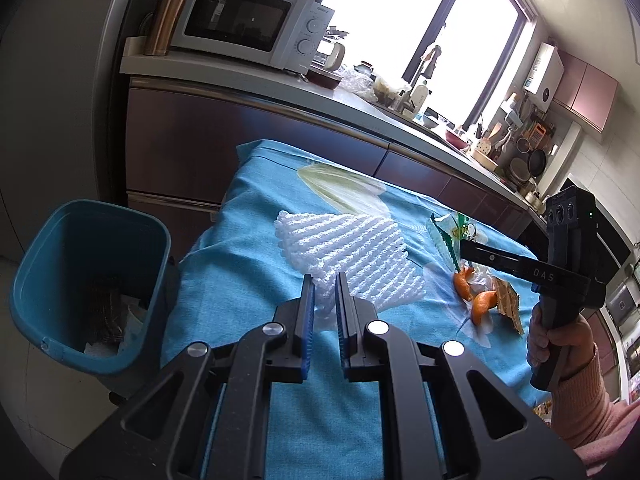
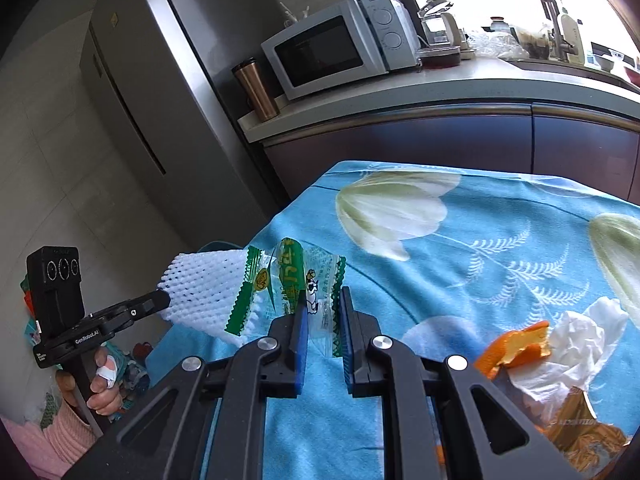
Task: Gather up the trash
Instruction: 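Carry foam net and candy wrapper over the teal bin and lower them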
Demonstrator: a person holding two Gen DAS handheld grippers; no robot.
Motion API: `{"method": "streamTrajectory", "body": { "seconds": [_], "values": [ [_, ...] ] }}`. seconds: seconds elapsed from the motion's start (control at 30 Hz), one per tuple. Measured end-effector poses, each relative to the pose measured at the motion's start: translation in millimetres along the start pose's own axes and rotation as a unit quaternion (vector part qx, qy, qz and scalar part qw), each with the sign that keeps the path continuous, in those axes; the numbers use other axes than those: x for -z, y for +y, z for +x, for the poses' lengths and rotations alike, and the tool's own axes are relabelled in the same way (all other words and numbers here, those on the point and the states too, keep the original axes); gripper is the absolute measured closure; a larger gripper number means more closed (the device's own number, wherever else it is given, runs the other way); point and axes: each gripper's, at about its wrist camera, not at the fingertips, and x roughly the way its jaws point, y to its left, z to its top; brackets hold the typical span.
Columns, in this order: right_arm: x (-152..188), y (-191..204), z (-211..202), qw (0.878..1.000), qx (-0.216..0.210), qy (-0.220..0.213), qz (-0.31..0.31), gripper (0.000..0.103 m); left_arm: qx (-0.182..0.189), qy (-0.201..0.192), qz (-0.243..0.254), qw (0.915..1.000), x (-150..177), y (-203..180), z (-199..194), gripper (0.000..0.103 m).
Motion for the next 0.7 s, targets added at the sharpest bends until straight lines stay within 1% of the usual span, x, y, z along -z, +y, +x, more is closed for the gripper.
{"method": "streamTrajectory", "body": {
  "seconds": [0.4, 0.7],
  "values": [
    [2, 50, 36, 0.998, -0.039, 0.027, -0.04, 0.09, -0.044, -0.026, -0.037, 0.998, 8, 48, -46, 0.092],
    [-8, 93, 68, 0.993, -0.064, 0.046, -0.082, 0.09, -0.092, -0.049, -0.078, 0.9915, 10, 98, -74, 0.092]
  ]
}}
